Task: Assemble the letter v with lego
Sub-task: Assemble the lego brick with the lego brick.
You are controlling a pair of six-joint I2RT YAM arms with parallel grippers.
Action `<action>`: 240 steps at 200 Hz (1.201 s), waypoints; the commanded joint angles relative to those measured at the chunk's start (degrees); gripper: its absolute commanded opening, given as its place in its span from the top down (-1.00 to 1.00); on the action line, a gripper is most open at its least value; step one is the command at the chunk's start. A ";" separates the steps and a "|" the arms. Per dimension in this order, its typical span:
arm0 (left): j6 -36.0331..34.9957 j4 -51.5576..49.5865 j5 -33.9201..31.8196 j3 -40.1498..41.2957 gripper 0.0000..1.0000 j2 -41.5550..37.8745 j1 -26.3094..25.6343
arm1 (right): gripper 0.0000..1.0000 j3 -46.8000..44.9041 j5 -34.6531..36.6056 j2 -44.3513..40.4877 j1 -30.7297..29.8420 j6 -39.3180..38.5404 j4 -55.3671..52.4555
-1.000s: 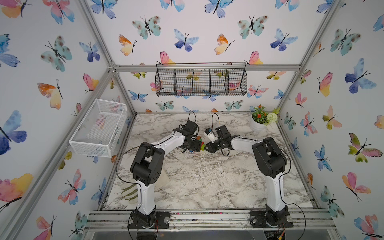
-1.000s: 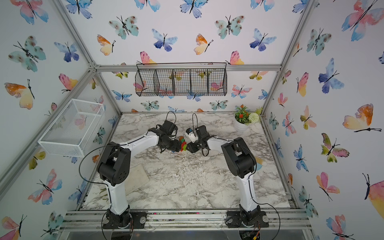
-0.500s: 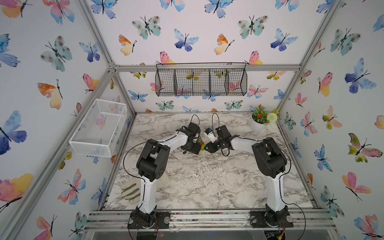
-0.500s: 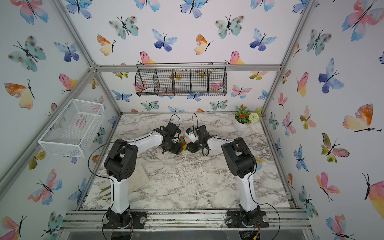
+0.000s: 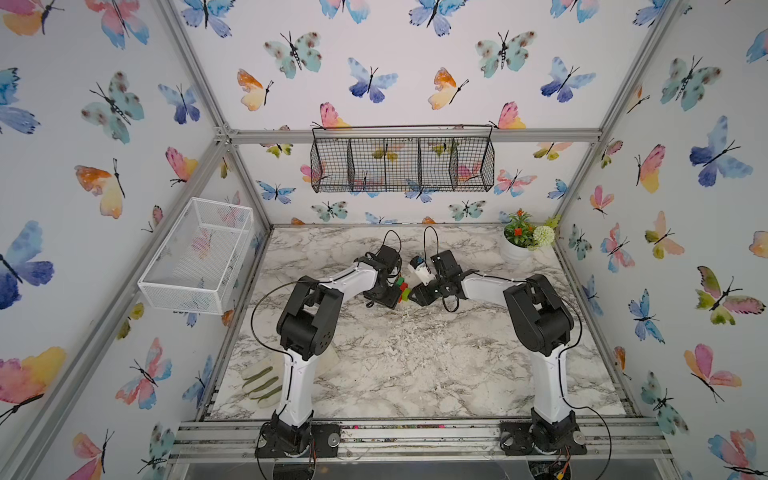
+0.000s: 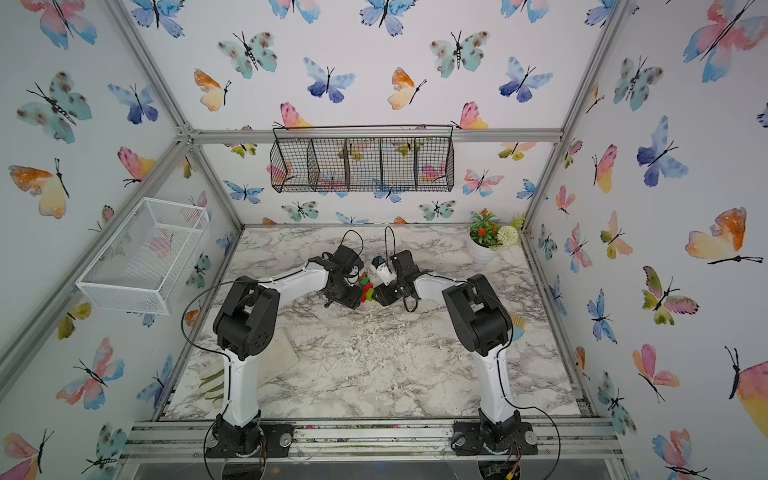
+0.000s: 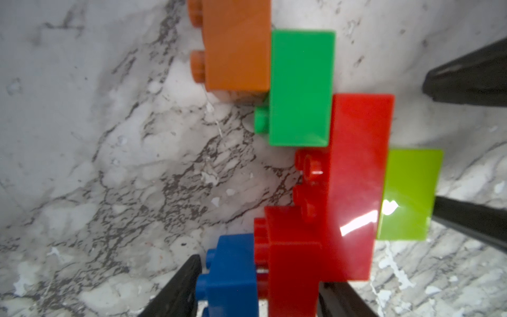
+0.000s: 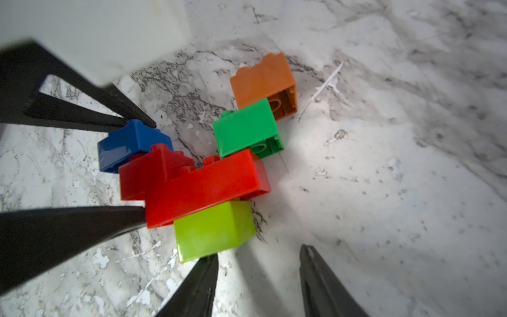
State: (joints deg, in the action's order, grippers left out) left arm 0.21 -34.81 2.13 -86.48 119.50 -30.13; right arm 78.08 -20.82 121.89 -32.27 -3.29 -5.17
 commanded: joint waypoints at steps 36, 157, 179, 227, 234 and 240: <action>-0.93 -1.40 -0.02 -2.02 -0.24 1.52 -0.37 | -0.05 -1.53 0.60 5.02 -0.07 1.13 -8.89; 0.06 -1.63 -0.46 -2.29 -0.13 2.11 -0.74 | -0.04 -1.36 0.07 5.30 -0.14 1.39 -8.72; 0.26 -1.73 -0.39 -2.12 -0.11 2.23 -0.77 | -0.04 -1.44 -0.43 5.29 -0.07 1.53 -8.55; 1.53 -2.11 -0.64 -2.38 -0.12 2.15 -0.74 | -0.04 -1.97 -1.07 5.03 -0.07 1.79 -8.13; 1.74 -2.01 -0.52 -2.45 -0.12 1.97 -0.74 | -0.04 -2.05 -1.12 5.03 -0.06 1.95 -8.04; 1.97 -2.06 -0.61 -2.53 -0.13 1.88 -0.73 | -0.04 -2.06 -1.15 5.07 -0.05 2.02 -8.02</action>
State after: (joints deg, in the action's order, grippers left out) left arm 0.89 -35.09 1.78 -87.64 120.40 -30.50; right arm 78.50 -21.96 122.26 -32.23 -2.96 -5.21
